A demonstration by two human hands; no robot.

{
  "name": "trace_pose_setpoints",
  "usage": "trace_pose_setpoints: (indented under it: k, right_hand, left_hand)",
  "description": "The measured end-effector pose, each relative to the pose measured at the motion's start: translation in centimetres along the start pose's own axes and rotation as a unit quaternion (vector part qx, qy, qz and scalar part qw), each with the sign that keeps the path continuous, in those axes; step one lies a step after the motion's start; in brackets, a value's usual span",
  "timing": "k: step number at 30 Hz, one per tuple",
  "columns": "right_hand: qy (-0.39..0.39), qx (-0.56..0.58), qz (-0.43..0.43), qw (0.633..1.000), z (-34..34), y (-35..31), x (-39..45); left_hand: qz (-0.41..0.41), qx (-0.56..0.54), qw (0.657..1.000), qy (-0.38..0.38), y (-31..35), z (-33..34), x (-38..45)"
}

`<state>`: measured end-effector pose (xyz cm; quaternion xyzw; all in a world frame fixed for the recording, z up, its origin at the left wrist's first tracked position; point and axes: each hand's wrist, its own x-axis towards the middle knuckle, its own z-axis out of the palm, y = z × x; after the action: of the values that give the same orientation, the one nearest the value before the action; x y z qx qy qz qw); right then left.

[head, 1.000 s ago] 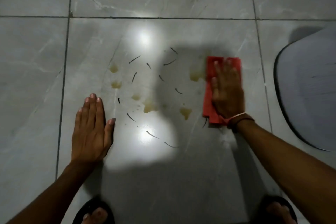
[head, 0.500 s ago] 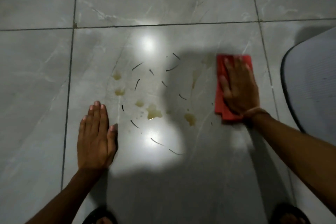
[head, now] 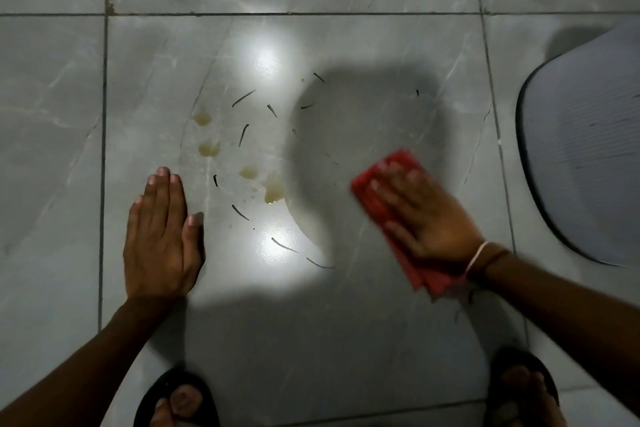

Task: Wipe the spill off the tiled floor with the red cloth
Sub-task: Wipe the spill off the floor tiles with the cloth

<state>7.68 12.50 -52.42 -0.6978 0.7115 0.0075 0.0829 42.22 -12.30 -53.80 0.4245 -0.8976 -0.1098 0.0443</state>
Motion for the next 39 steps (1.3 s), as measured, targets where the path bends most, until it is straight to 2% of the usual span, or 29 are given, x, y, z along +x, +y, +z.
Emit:
trace_pose_setpoints:
  k: [2, 5, 6, 8, 10, 13, 15, 16, 17, 19, 21, 22, 24, 26, 28, 29, 31, 32, 36, 37, 39]
  right_hand:
    - [0.04, 0.005, 0.105, 0.994, -1.2, 4.4, 3.3]
    - [0.103, 0.051, 0.27, 0.956, -2.9, 7.1, 9.5]
    - [0.107, 0.054, 0.295, 0.948, -3.2, 6.7, 11.2]
    - [0.113, 0.054, 0.292, 0.948, -3.1, 4.3, 12.5]
    - [0.114, 0.059, 0.202, 0.971, -2.0, -0.1, 10.9]
    - [0.034, 0.057, -0.04, 0.997, 0.0, -7.0, 4.3]
    - [0.012, 0.046, -0.161, 0.986, 0.2, -5.3, 1.9]
    - [0.016, 0.033, -0.172, 0.984, 0.1, -2.7, 2.1]
    - [0.022, 0.017, -0.135, 0.99, -0.3, 0.0, 2.9]
    - [0.075, 0.019, 0.038, 0.996, -1.3, 4.8, 5.8]
    - [0.111, 0.049, 0.222, 0.968, -2.2, 7.4, 8.7]
    - [0.122, 0.065, 0.282, 0.95, -2.4, 7.4, 10.0]
    - [0.136, 0.083, 0.337, 0.928, -2.6, 5.0, 11.9]
    - [0.147, 0.081, 0.287, 0.943, -2.2, 0.1, 12.0]
    - [0.123, 0.089, 0.118, 0.981, -0.5, -7.0, 9.4]
    - [0.083, 0.095, 0.017, 0.992, 0.4, -10.8, 7.4]
    - [0.015, 0.111, -0.141, 0.984, 1.6, -15.5, 3.7]
    - [0.003, 0.121, -0.183, 0.976, 2.0, -16.0, 2.9]
    - [0.004, 0.101, -0.298, 0.949, 1.2, -11.1, 6.5]
    - [0.023, 0.078, -0.294, 0.952, 0.7, -8.9, 8.6]
    - [0.077, 0.04, -0.203, 0.975, -0.6, -3.7, 13.8]
  left_hand:
    - [0.0, 0.002, 1.0, 0.002, 0.1, 0.0, 0.0]
    - [-0.002, 0.001, 1.0, 0.003, 0.2, -0.1, 0.2]
    - [-0.002, 0.001, 1.0, 0.002, 0.2, -0.1, 0.2]
    - [0.0, 0.001, 1.0, 0.006, 0.3, -0.1, 0.1]
    - [0.001, 0.001, 1.0, 0.014, 0.3, -0.1, 0.1]
    - [0.002, -0.002, 1.0, 0.014, 0.3, -0.2, 0.0]
    - [-0.001, -0.003, 1.0, 0.009, 0.2, -0.3, 0.0]
    - [-0.004, -0.007, 1.0, 0.007, 0.2, -0.3, 0.0]
    - [-0.005, -0.012, 1.0, 0.004, 0.2, -0.3, 0.1]
    - [-0.006, -0.014, 1.0, -0.001, 0.0, -0.3, 0.1]
    - [-0.004, -0.012, 1.0, -0.001, 0.2, -0.3, 0.0]
    - [-0.001, -0.007, 1.0, 0.0, 0.2, -0.2, 0.0]
    - [-0.001, 0.001, 1.0, 0.001, 0.2, -0.2, 0.1]
    - [-0.005, 0.003, 1.0, 0.002, 0.2, -0.2, 0.0]
    - [-0.004, 0.005, 1.0, -0.002, 0.3, -0.2, 0.1]
    - [-0.003, 0.004, 1.0, -0.005, 0.3, -0.2, 0.1]
    - [0.0, 0.002, 1.0, -0.005, -0.2, -0.2, 0.1]
    - [0.006, 0.0, 1.0, -0.004, -0.5, -0.2, 0.1]
    - [0.006, -0.018, 1.0, 0.014, -1.1, -0.3, -0.3]
    - [-0.015, -0.018, 0.999, 0.026, -1.1, -0.3, -0.3]
    - [-0.054, -0.004, 0.998, 0.045, -1.0, -0.3, -0.4]
